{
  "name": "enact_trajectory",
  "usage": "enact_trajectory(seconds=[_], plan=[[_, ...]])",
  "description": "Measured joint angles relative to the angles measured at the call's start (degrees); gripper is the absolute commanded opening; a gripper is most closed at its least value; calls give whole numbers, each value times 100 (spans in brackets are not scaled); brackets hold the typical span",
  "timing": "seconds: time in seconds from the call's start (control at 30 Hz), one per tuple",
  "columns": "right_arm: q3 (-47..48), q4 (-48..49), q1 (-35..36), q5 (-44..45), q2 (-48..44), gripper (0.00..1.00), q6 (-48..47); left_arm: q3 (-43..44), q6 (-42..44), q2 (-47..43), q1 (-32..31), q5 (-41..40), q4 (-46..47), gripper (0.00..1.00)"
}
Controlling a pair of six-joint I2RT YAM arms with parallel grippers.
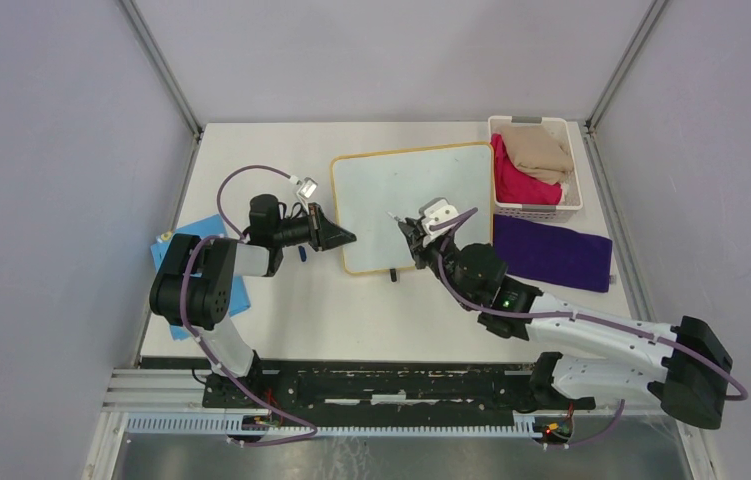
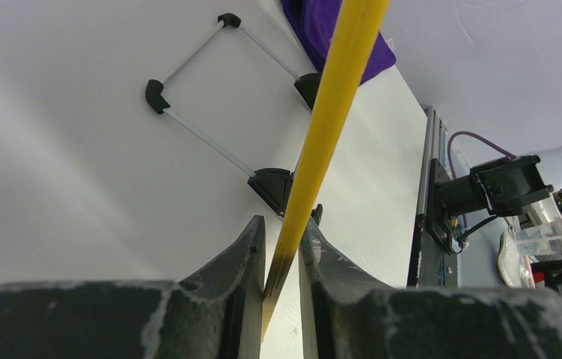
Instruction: Write a sentence on the whiteboard
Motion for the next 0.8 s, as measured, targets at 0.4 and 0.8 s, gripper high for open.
enact_trajectory(seconds=[0.4,0.8], plan=[[437,785,-4,446,1023,0,-304,0,7,0,-4,11,-15,2],[1327,1021,-256,240,1867,0,-282,22,177,-22,-15,20,-157,2]])
